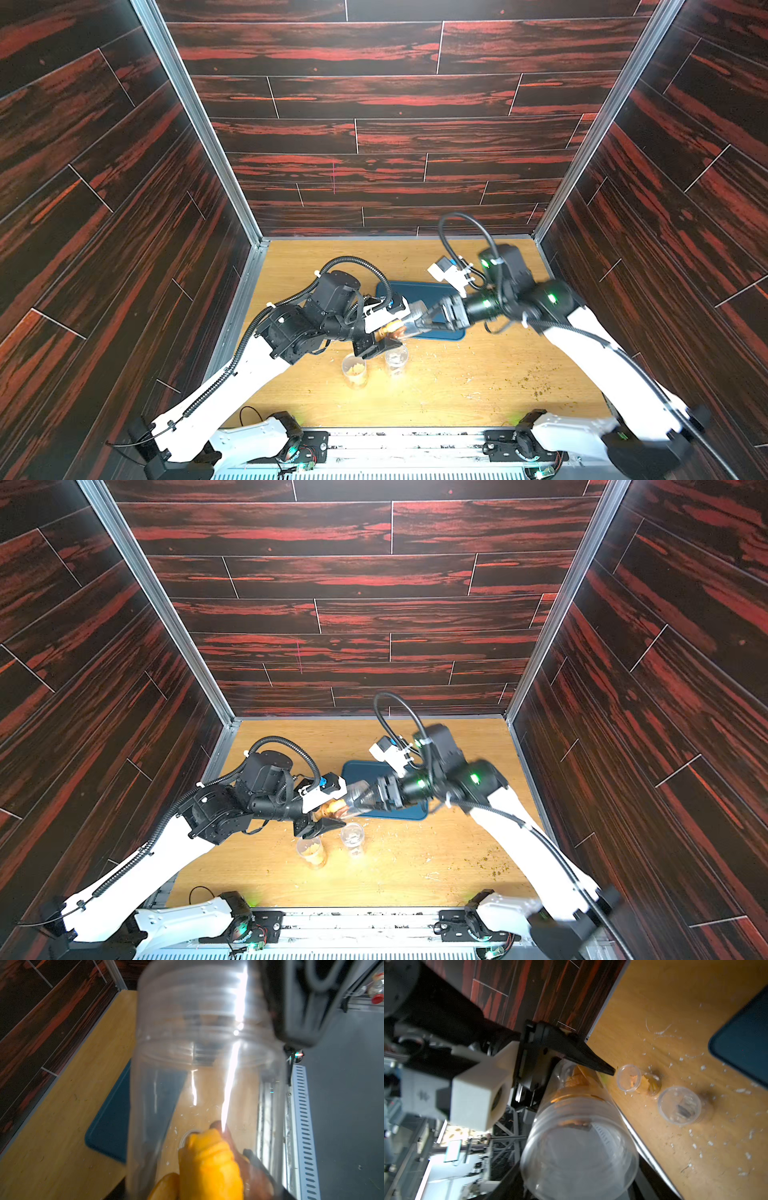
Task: Pour the cookies out of the jar
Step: Place the lid at the center of the board.
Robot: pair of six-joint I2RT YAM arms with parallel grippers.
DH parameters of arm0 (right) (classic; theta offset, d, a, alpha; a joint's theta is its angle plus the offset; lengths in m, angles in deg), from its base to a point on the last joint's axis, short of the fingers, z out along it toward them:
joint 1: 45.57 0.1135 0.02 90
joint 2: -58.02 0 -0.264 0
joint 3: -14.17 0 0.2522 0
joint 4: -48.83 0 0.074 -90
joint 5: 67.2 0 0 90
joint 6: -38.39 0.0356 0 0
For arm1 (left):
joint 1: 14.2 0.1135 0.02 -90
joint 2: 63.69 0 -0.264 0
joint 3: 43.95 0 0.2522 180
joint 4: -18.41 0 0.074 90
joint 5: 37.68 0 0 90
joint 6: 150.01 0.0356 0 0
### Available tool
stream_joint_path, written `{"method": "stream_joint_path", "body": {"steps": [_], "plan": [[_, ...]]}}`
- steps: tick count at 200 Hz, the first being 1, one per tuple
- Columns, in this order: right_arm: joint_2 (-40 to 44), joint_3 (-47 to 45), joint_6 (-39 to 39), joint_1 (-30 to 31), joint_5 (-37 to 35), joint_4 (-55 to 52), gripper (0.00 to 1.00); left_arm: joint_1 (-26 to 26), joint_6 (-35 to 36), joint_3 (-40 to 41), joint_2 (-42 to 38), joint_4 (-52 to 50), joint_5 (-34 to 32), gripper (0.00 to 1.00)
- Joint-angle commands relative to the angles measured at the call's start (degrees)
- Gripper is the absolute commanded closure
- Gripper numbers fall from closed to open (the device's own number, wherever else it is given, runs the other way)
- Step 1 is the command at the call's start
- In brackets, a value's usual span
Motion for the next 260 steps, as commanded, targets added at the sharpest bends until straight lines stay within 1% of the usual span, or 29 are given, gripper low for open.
{"method": "stream_joint_path", "body": {"steps": [1,23,39,54,80,104,121,148,174,196,205,207,229,260], "plan": [[7.6,-6.5,-10.3,-0.7,-4.0,11.4,0.37,0.8,0.2,0.0,-2.0,-1.5,4.2,1.0],[12.9,-11.9,-19.4,-0.7,-3.7,17.7,0.37,0.8,-0.5,0.4,-1.9,-1.8,6.5,1.0],[15.2,-14.2,-25.8,-0.7,-3.8,18.9,0.37,0.7,-0.9,0.6,-1.8,-1.8,7.9,1.0],[15.9,-14.9,-29.1,-0.7,-4.6,18.7,0.37,0.8,-1.2,1.0,-1.7,-1.8,8.1,1.0],[15.0,-13.9,-30.6,-0.7,-5.2,17.6,0.37,0.8,-1.6,1.3,-1.5,-1.7,7.9,1.0],[14.5,-13.6,-30.4,-0.7,-5.1,17.2,0.32,0.8,-1.7,1.0,-0.9,-1.3,8.3,1.0],[14.0,-13.1,-30.3,-0.7,-4.9,16.4,0.32,0.8,-1.9,0.5,-0.4,-0.9,8.2,1.0],[14.4,-13.1,-27.2,-0.7,-6.7,17.5,0.32,0.8,-2.1,0.6,0.1,-0.3,6.5,1.0],[14.9,-12.0,-22.1,-0.8,-12.7,16.0,0.32,0.8,-3.3,1.3,0.1,0.0,3.2,1.0],[14.6,-9.4,-17.8,-0.9,-18.6,11.6,0.32,0.8,-4.3,1.5,-0.4,1.0,1.2,1.0],[14.3,-8.0,-15.5,-0.9,-21.2,9.6,0.33,0.8,-4.8,1.7,-0.8,1.9,0.3,1.0],[14.2,-7.6,-14.8,-0.9,-22.9,9.1,0.33,0.8,-4.8,1.7,-0.9,2.0,0.2,1.0],[13.0,-3.5,-9.0,-0.9,-32.2,2.7,0.34,0.8,-5.5,2.5,-2.1,4.4,-1.8,1.0],[8.3,5.5,-2.6,-0.9,-45.1,-11.9,0.34,0.8,-6.3,3.2,-3.5,6.0,-3.4,1.0]]}}
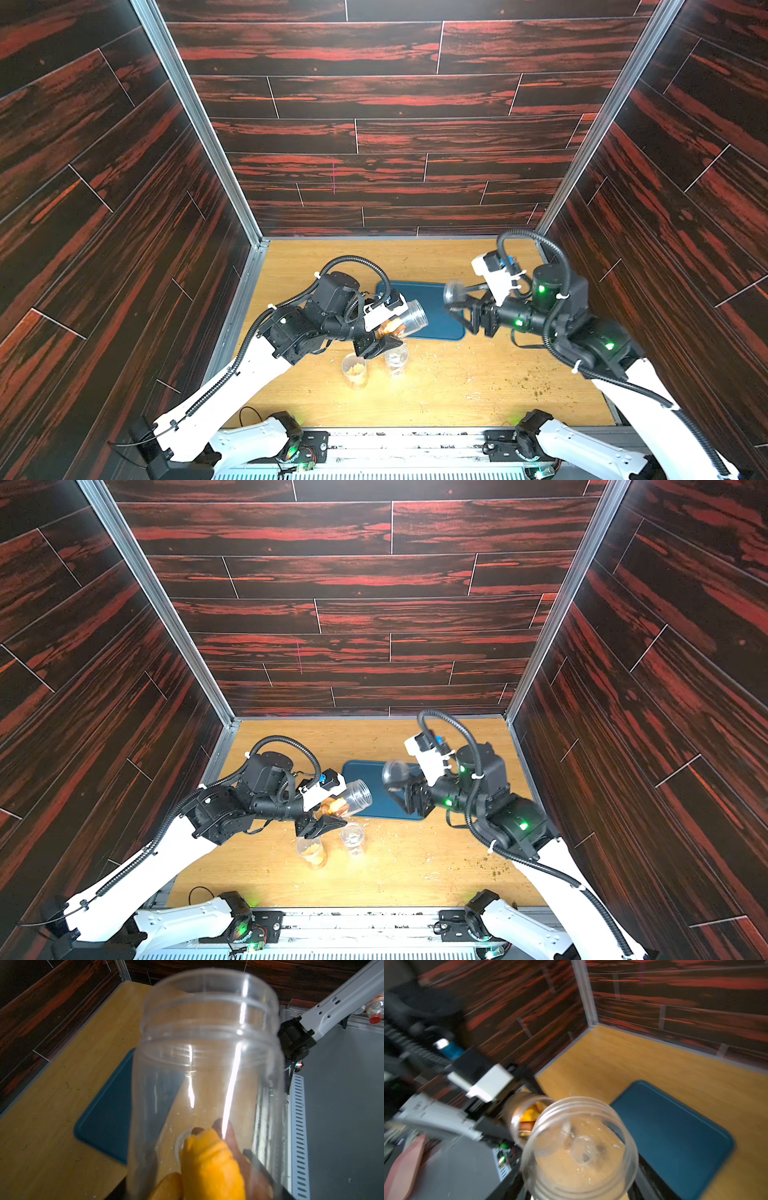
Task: Pour the cookies out of the jar
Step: Place the lid at the center of the board.
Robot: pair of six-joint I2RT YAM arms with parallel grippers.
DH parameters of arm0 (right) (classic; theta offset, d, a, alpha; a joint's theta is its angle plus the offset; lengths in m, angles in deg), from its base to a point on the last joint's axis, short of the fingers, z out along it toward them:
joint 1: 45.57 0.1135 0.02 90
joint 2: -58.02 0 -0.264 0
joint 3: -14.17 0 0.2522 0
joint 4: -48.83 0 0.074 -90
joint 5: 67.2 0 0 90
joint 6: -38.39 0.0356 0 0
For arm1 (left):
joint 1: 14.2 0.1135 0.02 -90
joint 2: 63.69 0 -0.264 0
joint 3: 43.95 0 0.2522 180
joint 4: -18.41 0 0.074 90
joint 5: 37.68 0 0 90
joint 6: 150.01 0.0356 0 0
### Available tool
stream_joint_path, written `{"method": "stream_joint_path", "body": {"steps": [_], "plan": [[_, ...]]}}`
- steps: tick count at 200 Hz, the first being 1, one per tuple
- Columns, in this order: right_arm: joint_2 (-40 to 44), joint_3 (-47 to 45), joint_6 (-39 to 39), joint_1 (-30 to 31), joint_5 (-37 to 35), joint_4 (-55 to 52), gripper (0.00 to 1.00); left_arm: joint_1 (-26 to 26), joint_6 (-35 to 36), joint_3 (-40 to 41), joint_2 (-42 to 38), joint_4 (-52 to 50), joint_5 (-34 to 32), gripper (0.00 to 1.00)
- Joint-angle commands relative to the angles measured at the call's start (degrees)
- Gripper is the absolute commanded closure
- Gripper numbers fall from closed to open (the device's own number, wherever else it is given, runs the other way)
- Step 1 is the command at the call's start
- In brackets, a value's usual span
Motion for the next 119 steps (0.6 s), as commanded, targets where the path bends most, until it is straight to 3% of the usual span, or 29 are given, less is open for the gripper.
{"method": "stream_joint_path", "body": {"steps": [1,34,64,119], "plan": [[-3.6,6.0,7.4,-0.2,-13.2,-14.3,0.34,0.1,-0.7,0.5,-2.8,3.0,-1.7,1.0],[-11.5,17.8,12.1,-0.3,-20.9,-30.4,0.33,0.0,-2.0,0.9,-4.2,3.0,-2.1,1.0],[-15.7,22.6,17.0,-2.1,-22.2,-38.4,0.33,0.0,-3.2,1.6,-5.8,3.2,-2.0,1.0],[-13.0,5.8,19.4,-9.5,-19.2,-35.5,0.32,0.1,-3.9,2.9,-8.2,2.4,-1.1,1.0]]}}
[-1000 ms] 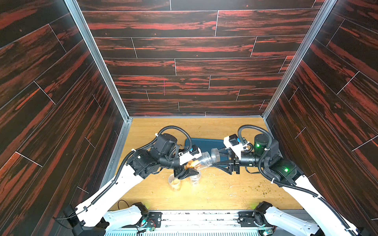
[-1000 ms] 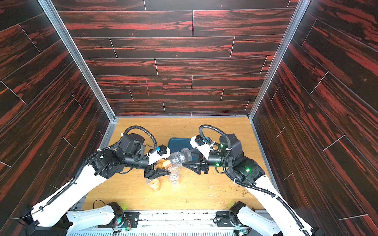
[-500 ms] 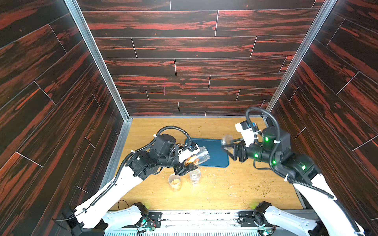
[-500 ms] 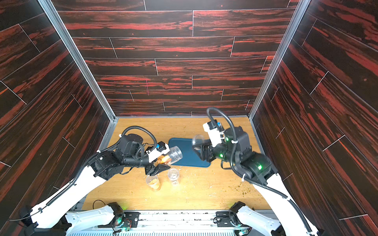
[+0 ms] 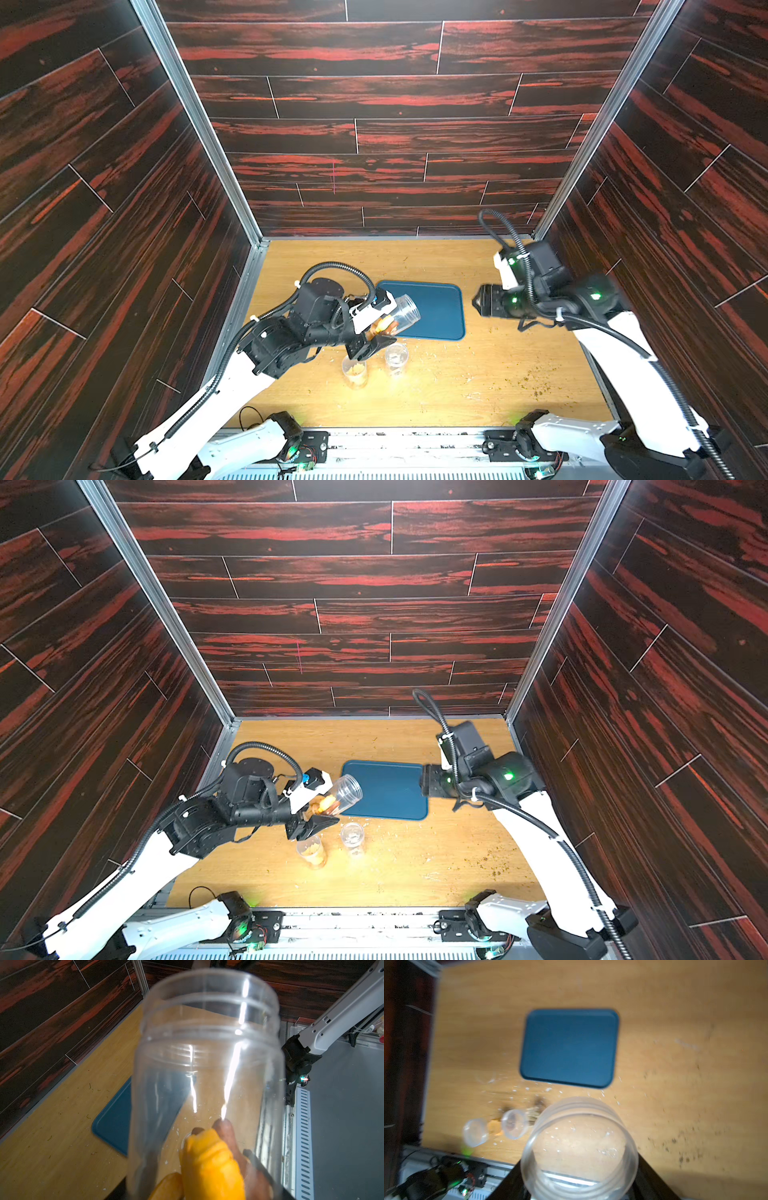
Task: Pour the cookies out of the jar
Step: Place the lid at the center of the board.
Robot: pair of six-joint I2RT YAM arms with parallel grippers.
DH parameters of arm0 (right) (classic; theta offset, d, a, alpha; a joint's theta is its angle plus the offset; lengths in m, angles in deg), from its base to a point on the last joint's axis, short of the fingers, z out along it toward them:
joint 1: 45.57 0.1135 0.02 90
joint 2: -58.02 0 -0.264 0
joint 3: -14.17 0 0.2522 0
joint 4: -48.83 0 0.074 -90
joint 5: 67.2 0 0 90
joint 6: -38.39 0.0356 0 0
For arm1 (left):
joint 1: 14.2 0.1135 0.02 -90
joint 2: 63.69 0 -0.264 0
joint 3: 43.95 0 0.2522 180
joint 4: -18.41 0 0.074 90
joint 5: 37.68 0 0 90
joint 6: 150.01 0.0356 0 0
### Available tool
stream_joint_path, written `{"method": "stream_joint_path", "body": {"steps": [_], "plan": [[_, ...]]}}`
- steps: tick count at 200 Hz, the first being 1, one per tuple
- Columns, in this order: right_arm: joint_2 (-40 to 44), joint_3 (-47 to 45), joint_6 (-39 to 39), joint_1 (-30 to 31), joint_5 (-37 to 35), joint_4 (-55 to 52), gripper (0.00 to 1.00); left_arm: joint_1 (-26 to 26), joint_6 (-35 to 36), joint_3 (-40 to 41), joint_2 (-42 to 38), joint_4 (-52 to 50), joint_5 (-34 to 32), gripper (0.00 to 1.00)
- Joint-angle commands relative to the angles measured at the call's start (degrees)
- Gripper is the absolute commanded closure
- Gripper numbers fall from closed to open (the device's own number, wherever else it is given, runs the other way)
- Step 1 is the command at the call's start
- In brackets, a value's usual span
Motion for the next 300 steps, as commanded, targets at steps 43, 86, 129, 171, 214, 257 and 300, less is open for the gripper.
{"method": "stream_joint_path", "body": {"steps": [43,86,129,171,214,257,300], "plan": [[4.5,-21.0,1.3,-12.5,8.0,5.2,0.32,0.0,-1.7,2.3,-4.4,0.0,0.7,1.0],[4.0,-32.1,1.7,-18.5,11.6,11.7,0.33,0.1,-2.0,3.7,-6.0,-0.9,0.1,1.0],[0.5,-39.0,0.4,-24.1,12.6,16.9,0.33,0.0,-3.0,4.2,-6.8,-1.3,0.1,1.0],[-4.3,-39.1,0.5,-25.3,11.2,19.9,0.33,0.1,-3.7,4.9,-7.2,-0.8,-0.2,1.0],[-9.2,-42.2,2.3,-25.7,10.2,24.0,0.32,0.0,-3.8,4.8,-6.8,-0.8,-0.1,1.0],[-12.5,-44.8,3.4,-27.2,8.7,27.5,0.3,0.1,-3.9,4.6,-7.3,-1.6,-0.7,1.0],[-14.9,-45.9,3.6,-27.5,9.7,29.5,0.28,0.0,-4.0,5.3,-8.6,-2.3,-1.4,1.0]]}}
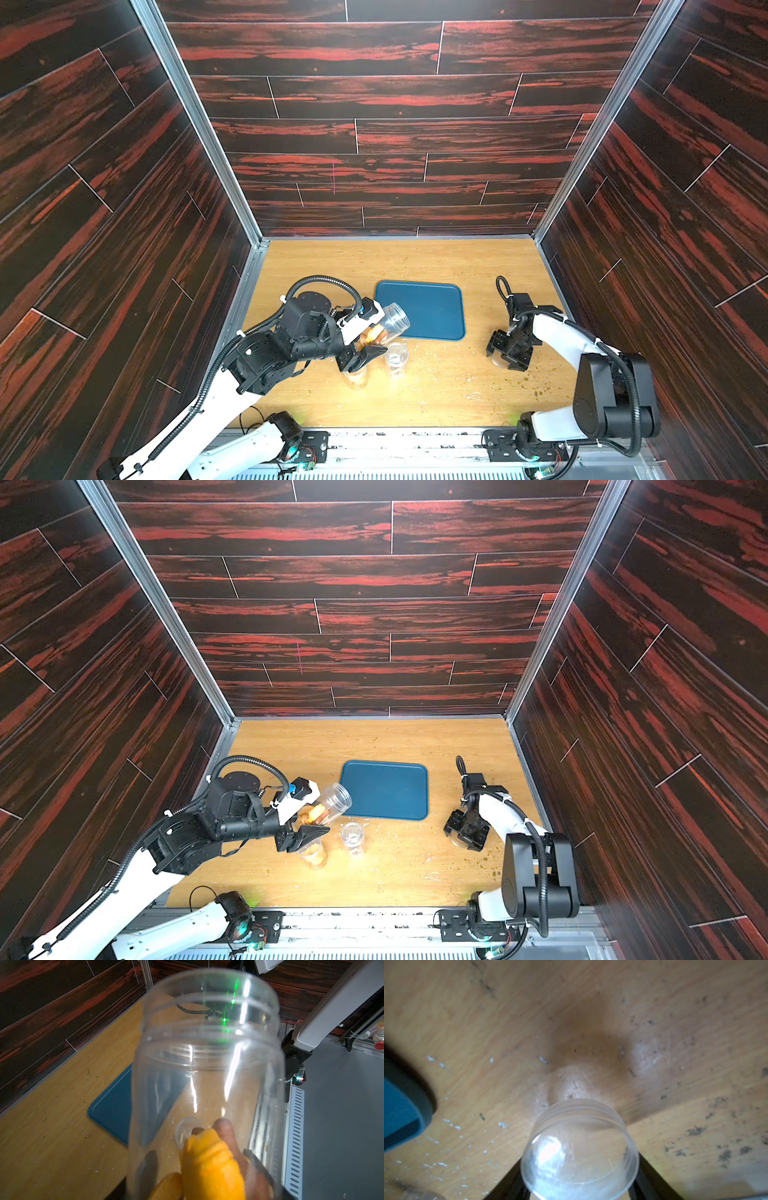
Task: Pour the cookies out of the jar
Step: Place the lid at the center of the board.
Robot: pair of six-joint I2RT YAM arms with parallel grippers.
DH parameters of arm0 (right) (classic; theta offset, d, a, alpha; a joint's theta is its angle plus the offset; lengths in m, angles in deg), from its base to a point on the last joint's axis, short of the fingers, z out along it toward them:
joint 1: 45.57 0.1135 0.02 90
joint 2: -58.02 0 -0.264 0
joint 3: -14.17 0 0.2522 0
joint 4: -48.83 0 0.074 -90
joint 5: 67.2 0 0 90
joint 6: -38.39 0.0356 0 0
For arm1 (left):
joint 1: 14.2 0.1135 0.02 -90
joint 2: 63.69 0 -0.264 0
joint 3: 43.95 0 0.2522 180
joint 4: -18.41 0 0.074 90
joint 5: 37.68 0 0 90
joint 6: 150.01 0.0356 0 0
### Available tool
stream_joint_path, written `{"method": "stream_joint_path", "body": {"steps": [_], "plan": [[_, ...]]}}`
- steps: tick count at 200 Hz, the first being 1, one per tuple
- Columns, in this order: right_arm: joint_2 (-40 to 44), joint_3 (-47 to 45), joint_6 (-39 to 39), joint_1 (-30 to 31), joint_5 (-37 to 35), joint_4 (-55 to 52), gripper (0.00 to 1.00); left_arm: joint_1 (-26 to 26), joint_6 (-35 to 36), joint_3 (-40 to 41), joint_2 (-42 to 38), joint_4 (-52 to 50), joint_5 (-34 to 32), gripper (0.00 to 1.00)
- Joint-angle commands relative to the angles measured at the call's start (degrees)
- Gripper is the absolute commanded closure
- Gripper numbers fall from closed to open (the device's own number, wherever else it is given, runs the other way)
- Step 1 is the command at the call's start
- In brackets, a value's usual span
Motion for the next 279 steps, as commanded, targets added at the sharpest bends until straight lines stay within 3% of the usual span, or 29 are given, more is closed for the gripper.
{"method": "stream_joint_path", "body": {"steps": [1,53,105,148,202,240,279], "plan": [[-1.9,-0.8,1.3,-0.2,0.2,1.2,0.27,0.0,-0.4,0.6,-1.8,-0.7,-0.4,1.0],[-1.5,-0.7,1.3,-0.2,0.4,0.7,0.19,0.1,-0.7,1.0,-1.8,-0.5,0.0,1.0],[4.3,1.7,1.7,-0.3,1.7,-2.6,0.19,0.1,-2.0,0.9,-1.1,-0.2,-0.5,1.0],[11.6,8.3,2.4,-0.3,3.3,-8.1,0.19,0.0,-3.5,-0.9,1.2,-1.4,-4.0,1.0],[14.8,18.5,-0.8,-0.2,7.5,-11.4,0.2,0.1,-3.0,-3.7,7.4,-3.0,-9.8,1.0],[11.3,27.0,-5.7,-0.2,8.7,-12.9,0.2,0.0,1.1,-8.6,16.3,-5.3,-13.0,1.0],[8.6,31.8,-5.7,-0.2,12.2,-11.6,0.2,0.1,8.9,-7.1,20.8,-0.1,-18.2,1.0]]}}
